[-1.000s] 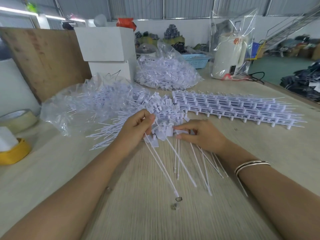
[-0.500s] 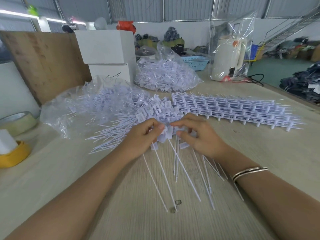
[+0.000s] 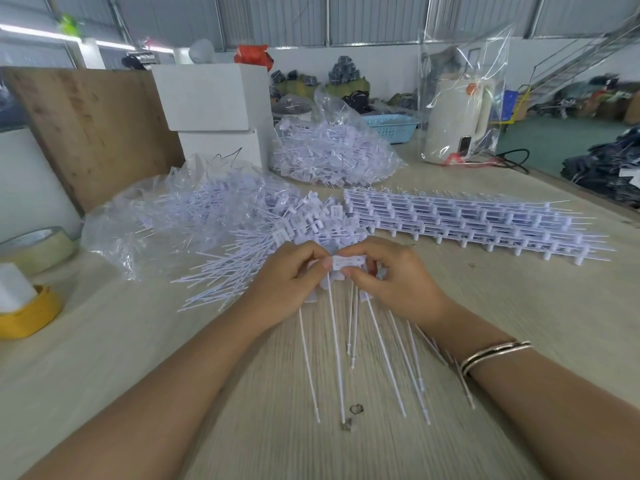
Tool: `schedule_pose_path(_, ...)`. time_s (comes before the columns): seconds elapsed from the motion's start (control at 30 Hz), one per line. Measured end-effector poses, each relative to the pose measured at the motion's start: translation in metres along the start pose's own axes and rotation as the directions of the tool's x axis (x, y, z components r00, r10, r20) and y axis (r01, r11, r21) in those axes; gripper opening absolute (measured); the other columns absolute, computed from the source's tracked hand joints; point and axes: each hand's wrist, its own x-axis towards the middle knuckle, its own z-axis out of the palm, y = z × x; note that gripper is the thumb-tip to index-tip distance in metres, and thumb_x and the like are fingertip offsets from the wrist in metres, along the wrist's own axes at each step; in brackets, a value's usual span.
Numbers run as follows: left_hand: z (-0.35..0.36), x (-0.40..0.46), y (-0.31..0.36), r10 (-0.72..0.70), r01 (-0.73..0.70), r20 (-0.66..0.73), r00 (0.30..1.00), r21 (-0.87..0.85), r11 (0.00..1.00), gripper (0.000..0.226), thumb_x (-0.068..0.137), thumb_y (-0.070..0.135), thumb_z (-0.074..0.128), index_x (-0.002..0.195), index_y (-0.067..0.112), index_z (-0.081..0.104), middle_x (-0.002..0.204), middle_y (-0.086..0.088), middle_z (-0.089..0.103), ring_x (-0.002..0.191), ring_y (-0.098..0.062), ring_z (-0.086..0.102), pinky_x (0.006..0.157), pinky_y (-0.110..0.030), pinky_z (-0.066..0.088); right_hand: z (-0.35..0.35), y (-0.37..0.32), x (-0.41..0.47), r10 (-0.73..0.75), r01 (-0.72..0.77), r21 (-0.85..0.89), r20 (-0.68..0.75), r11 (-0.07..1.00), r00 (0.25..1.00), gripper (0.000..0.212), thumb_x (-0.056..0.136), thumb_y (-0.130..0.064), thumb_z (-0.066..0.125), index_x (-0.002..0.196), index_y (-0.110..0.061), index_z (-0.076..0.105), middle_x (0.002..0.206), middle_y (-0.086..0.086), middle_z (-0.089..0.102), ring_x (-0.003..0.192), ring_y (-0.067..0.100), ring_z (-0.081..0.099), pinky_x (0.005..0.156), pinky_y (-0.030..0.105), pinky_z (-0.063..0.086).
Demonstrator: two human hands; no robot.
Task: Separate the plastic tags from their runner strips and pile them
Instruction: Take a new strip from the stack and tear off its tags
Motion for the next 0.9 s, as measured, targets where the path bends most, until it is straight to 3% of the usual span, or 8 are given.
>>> schedule_pose_path(0.13, 0.002, 0.001, -0.005, -0.003, 0.004, -0.013, 1.000, 0.029, 1.000, 0.006, 0.092, 0.022, 0.058, 0.088, 0.025, 0.062, 0.075, 0.012, 0.056, 0.066, 0.005, 0.049, 0.060, -0.012, 0.032, 0.002, 0.002, 0.000, 0.047, -0.047, 0.004, 0.071, 0.999, 0.996, 0.018, 0.080, -0.013, 0.071, 0.097, -0.019, 0.065, 0.079, -0.012, 0.058, 0.062, 0.012, 0.048, 0.059, 0.028, 0.043)
schedule_pose_path(0.3, 0.001, 0.000, -0.007, -0.017, 0.018, 0.052, 0.999, -0.006, 1.000, 0.013, 0.091, 0.027, 0.058, 0.085, 0.038, 0.057, 0.092, 0.007, 0.063, 0.081, 0.005, 0.056, 0.068, -0.011, 0.038, 0.002, 0.007, 0.000, 0.088, -0.077, -0.096, 0.122, 0.992, 0.989, 0.017, 0.082, -0.027, 0.070, 0.097, -0.018, 0.070, 0.059, -0.011, 0.055, 0.052, 0.004, 0.049, 0.056, 0.017, 0.037)
schedule_pose_path(0.47, 0.000, 0.001, -0.007, 0.012, -0.009, 0.049, 0.999, -0.055, 0.998, 0.013, 0.091, 0.026, 0.058, 0.085, 0.037, 0.058, 0.089, 0.010, 0.064, 0.079, 0.005, 0.057, 0.071, -0.013, 0.042, 0.002, 0.006, 0.000, 0.084, -0.083, -0.011, 0.128, 0.996, 0.988, 0.016, 0.085, -0.027, 0.066, 0.095, -0.015, 0.072, 0.064, -0.002, 0.065, 0.053, 0.018, 0.056, 0.056, 0.029, 0.043)
schedule_pose_path(0.6, 0.001, 0.001, -0.006, 0.084, -0.084, 0.038, 0.996, -0.010, 0.996, 0.015, 0.091, 0.023, 0.059, 0.084, 0.035, 0.055, 0.076, 0.014, 0.058, 0.067, 0.007, 0.052, 0.061, -0.010, 0.037, 0.000, 0.003, 0.001, 0.127, -0.141, 0.128, 0.111, 0.982, 0.986, 0.020, 0.089, -0.024, 0.060, 0.075, -0.014, 0.070, 0.058, 0.012, 0.061, 0.048, 0.028, 0.047, 0.049, 0.032, 0.038)
schedule_pose_path(0.67, 0.000, 0.000, -0.006, 0.066, -0.065, 0.026, 0.997, -0.052, 0.997, 0.014, 0.091, 0.023, 0.058, 0.083, 0.034, 0.055, 0.073, 0.020, 0.060, 0.067, 0.006, 0.053, 0.061, -0.011, 0.038, -0.001, 0.000, 0.000, 0.133, -0.154, 0.168, 0.128, 0.974, 0.983, 0.021, 0.090, -0.023, 0.060, 0.077, -0.010, 0.070, 0.063, 0.019, 0.061, 0.051, 0.031, 0.046, 0.050, 0.031, 0.037)
schedule_pose_path(0.77, 0.000, 0.001, -0.005, 0.073, -0.070, 0.022, 0.997, -0.101, 0.992, 0.012, 0.091, 0.021, 0.058, 0.085, 0.031, 0.057, 0.072, 0.026, 0.060, 0.065, 0.007, 0.053, 0.060, -0.009, 0.038, -0.003, -0.005, 0.000, 0.159, -0.191, 0.238, 0.146, 0.952, 0.976, 0.017, 0.090, -0.018, 0.059, 0.079, -0.012, 0.069, 0.066, 0.008, 0.065, 0.054, 0.027, 0.044, 0.053, 0.028, 0.036)
schedule_pose_path(0.83, 0.000, 0.001, -0.003, 0.092, -0.087, 0.026, 0.995, -0.145, 0.986, 0.010, 0.092, 0.020, 0.057, 0.086, 0.027, 0.057, 0.069, 0.026, 0.059, 0.059, 0.009, 0.051, 0.058, -0.006, 0.036, -0.003, -0.008, 0.001, 0.183, -0.231, 0.343, 0.165, 0.911, 0.969, 0.018, 0.091, -0.013, 0.056, 0.077, -0.016, 0.067, 0.065, -0.007, 0.064, 0.056, 0.012, 0.049, 0.057, 0.019, 0.038)
schedule_pose_path(0.9, 0.001, 0.001, -0.003, 0.097, -0.089, 0.029, 0.995, -0.203, 0.975, 0.009, 0.092, 0.019, 0.057, 0.086, 0.026, 0.058, 0.067, 0.023, 0.059, 0.058, 0.008, 0.050, 0.057, -0.005, 0.036, -0.005, -0.011, 0.002, 0.193, -0.266, 0.439, 0.204, 0.858, 0.960, 0.021, 0.092, -0.008, 0.052, 0.078, -0.015, 0.066, 0.065, -0.006, 0.063, 0.059, 0.006, 0.050, 0.059, 0.013, 0.039)
